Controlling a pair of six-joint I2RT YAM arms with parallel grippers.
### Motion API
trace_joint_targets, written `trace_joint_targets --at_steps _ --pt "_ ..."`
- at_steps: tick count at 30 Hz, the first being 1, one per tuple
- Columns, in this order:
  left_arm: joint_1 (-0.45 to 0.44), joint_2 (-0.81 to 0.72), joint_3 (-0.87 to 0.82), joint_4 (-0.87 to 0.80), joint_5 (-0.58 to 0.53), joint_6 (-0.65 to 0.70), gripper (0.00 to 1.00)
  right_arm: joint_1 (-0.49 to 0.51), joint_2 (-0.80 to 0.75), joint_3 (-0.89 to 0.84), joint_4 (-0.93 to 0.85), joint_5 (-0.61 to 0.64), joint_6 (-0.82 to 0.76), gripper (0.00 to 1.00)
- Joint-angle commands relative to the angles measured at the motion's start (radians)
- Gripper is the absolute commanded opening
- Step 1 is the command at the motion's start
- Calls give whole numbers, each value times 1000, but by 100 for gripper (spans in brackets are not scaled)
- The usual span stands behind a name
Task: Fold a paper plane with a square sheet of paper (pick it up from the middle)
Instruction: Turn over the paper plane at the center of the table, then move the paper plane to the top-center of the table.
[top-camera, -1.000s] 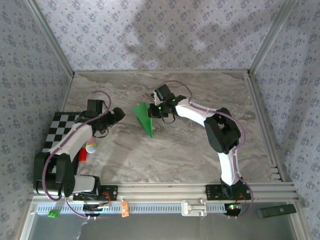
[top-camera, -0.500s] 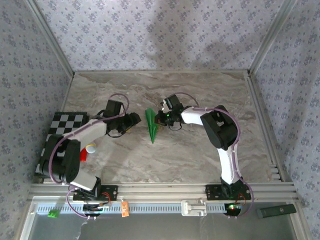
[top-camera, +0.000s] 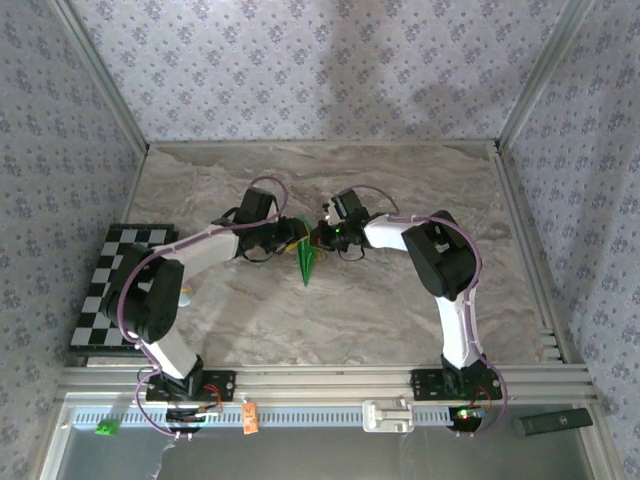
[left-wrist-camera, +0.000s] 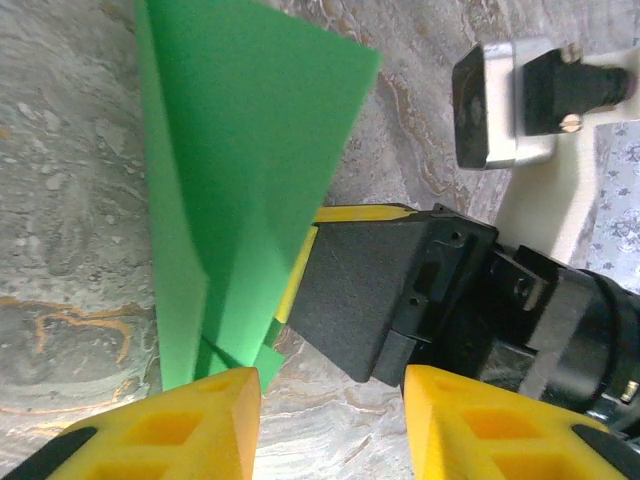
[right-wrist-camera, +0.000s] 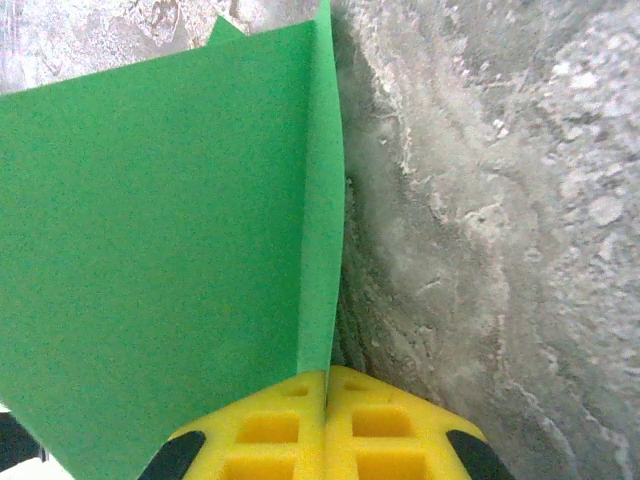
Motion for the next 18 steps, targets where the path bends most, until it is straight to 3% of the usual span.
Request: trace_joint_targets --at_steps 1,10,18 --pt "-6 29 39 -11 7 -11 42 -7 -37 -7 -15 1 10 1" --pt "-7 94 100 -125 -42 0 40 -5 -43 0 -28 1 14 2" --pt "-6 101 93 -192 -119 10 49 -8 -43 5 -40 12 17 2"
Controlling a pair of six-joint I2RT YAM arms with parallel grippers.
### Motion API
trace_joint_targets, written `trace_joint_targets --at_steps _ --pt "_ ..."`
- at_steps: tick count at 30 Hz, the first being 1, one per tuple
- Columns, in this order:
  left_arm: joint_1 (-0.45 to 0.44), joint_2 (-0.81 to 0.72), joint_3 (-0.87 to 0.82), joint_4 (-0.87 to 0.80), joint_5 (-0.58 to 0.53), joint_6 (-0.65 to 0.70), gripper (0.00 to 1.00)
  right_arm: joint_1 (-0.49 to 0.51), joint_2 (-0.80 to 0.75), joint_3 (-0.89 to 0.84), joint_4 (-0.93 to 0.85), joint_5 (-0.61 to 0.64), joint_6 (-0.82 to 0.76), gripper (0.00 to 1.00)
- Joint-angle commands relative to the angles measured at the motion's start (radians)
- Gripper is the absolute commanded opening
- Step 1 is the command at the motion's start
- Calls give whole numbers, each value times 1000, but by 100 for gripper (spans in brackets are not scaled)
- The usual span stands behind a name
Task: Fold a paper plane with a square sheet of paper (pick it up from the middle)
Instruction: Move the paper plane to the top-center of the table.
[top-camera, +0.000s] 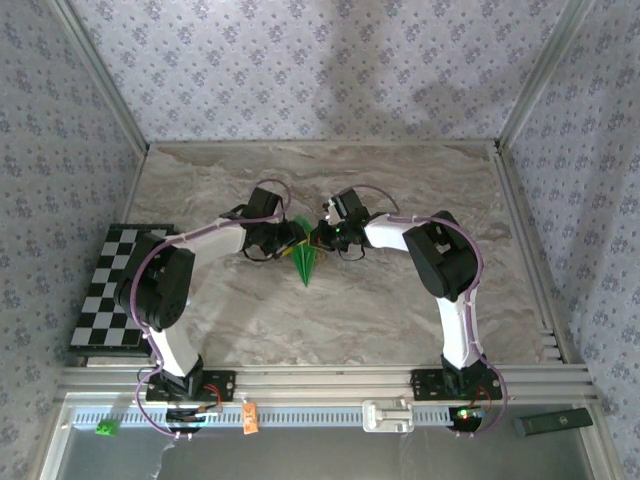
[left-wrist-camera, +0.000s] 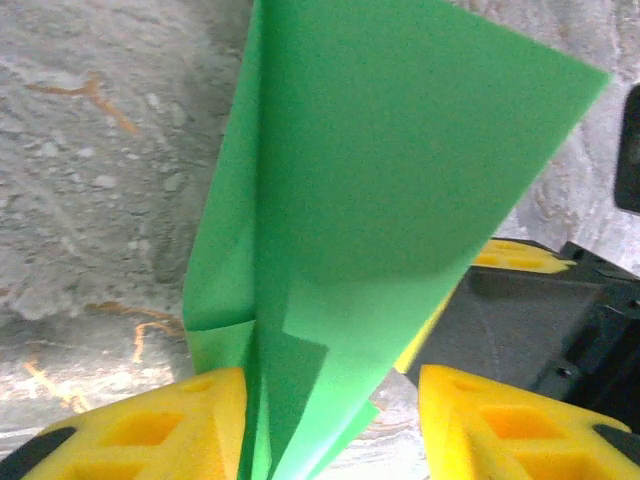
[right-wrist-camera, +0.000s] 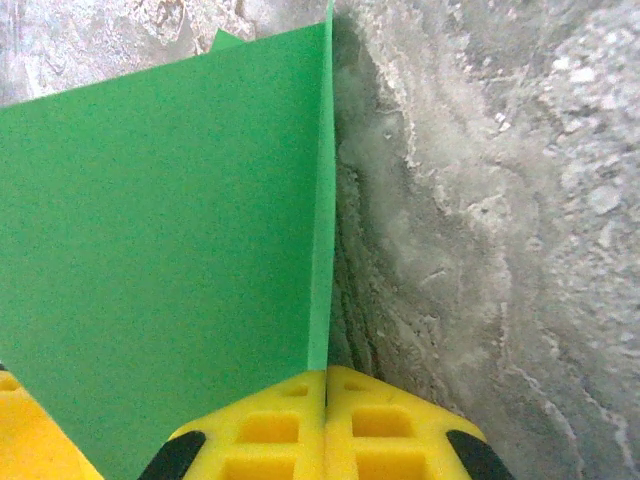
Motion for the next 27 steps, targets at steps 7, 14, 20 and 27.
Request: trace_joint_targets --at_steps 7,14,20,27 --pt "-5 41 26 -78 -9 32 51 -8 -29 13 -30 10 19 2" --pt "-11 37 16 -62 60 47 54 -9 -26 17 -23 -6 33 2" --pt "-27 14 5 -79 67 51 54 -9 -29 19 -22 -9 42 1" --pt "-53 13 -6 -90 56 48 49 -9 -32 19 -17 -14 49 1"
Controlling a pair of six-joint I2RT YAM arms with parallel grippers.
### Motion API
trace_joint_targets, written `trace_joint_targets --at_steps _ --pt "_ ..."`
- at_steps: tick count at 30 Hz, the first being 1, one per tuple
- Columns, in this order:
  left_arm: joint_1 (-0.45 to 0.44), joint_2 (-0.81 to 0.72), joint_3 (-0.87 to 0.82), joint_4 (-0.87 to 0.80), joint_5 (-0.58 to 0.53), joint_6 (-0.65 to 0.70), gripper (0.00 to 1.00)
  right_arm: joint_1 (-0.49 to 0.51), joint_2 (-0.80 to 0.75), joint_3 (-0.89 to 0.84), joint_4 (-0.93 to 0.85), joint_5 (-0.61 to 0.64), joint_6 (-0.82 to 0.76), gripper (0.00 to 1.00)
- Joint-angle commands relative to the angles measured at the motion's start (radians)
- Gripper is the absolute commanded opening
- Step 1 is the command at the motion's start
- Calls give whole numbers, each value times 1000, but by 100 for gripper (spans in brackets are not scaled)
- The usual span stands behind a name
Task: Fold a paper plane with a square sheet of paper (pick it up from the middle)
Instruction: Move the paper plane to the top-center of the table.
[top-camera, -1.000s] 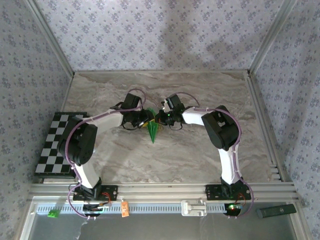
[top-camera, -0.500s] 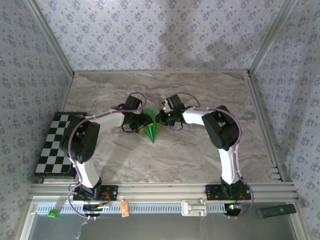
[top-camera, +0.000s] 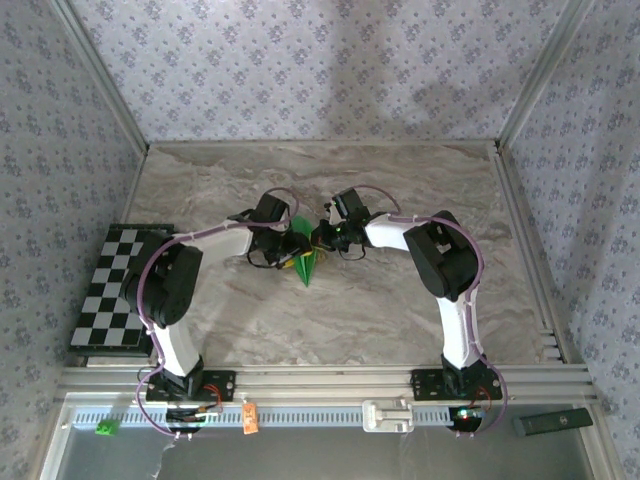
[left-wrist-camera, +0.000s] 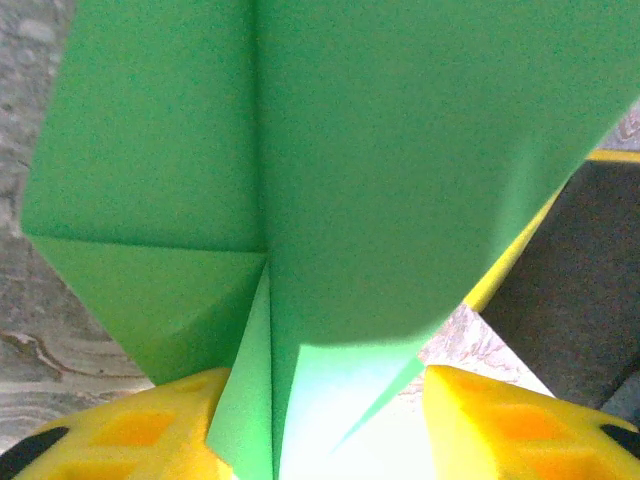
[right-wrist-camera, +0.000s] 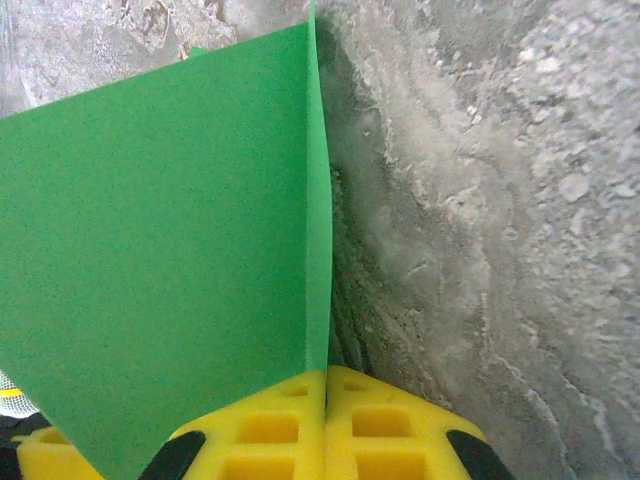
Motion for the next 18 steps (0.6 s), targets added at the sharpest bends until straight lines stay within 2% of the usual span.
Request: trace_joint_targets --at_steps 1,9,18 --pt "-14 -23 -4 -35 2 13 48 -5 -32 19 -9 -12 15 1" --pt "-33 6 43 -101 -59 23 46 -4 -49 16 -1 -28 20 1" --pt "-47 58 98 -134 -80 16 39 -5 -49 22 -9 -44 24 2"
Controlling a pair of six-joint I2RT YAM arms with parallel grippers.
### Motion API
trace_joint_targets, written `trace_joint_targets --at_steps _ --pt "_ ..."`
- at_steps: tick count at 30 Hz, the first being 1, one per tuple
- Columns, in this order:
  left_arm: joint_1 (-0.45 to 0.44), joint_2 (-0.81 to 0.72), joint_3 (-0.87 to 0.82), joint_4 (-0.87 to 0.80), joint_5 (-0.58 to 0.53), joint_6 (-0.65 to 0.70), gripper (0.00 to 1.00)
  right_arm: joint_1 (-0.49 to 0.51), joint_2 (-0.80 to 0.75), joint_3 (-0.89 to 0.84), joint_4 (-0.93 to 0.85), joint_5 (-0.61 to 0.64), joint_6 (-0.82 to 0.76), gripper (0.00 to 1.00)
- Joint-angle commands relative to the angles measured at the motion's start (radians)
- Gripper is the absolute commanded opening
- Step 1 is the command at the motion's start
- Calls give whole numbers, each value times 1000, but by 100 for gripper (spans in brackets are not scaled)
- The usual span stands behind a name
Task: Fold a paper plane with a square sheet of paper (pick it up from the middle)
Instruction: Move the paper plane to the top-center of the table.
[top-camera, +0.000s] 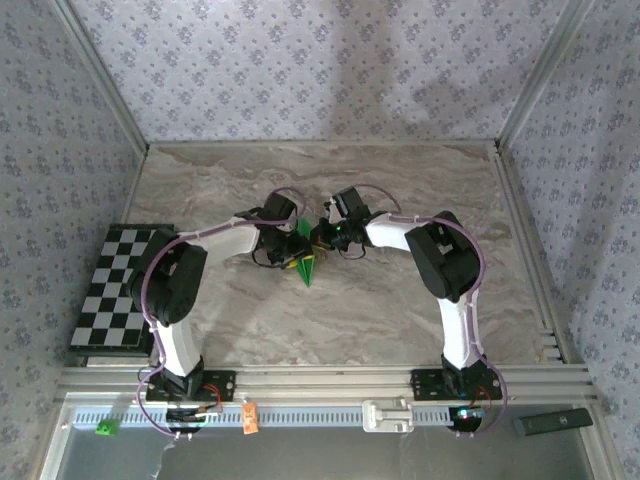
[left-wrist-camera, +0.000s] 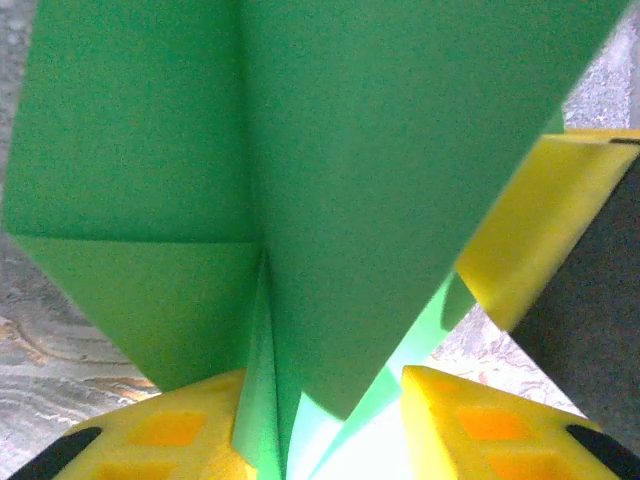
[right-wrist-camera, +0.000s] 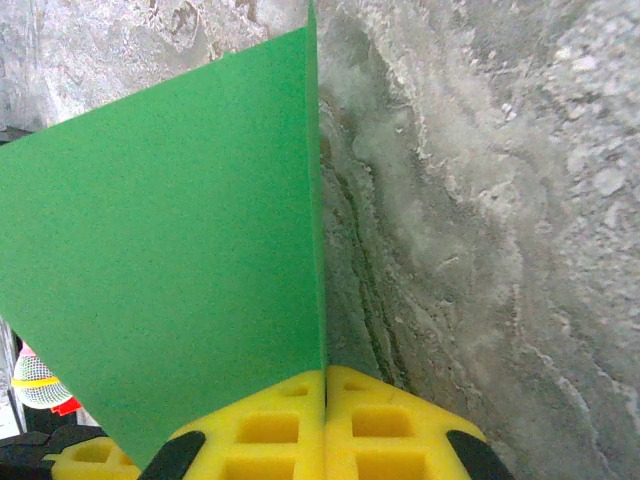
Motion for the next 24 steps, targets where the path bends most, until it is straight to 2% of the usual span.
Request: trace_joint_targets --at_steps 1,7,10,12,18,24 --pt "-8 27 32 -46 -26 2 38 -5 -36 19 -9 -24 15 2" --pt "-8 38 41 -47 -37 -6 30 -5 -40 14 -6 -28 17 3" --pt "-7 41 44 -43 -36 -15 24 -6 -47 12 -6 -25 16 7" --pt "-4 40 45 -45 -37 -16 20 -8 -55 9 -18 -13 10 13" --pt "21 32 58 -90 -45 25 12 -37 -142 -51 -28 83 -17 40" --pt "41 52 140 -210 -98 132 5 -88 -258 -163 -25 195 -48 55"
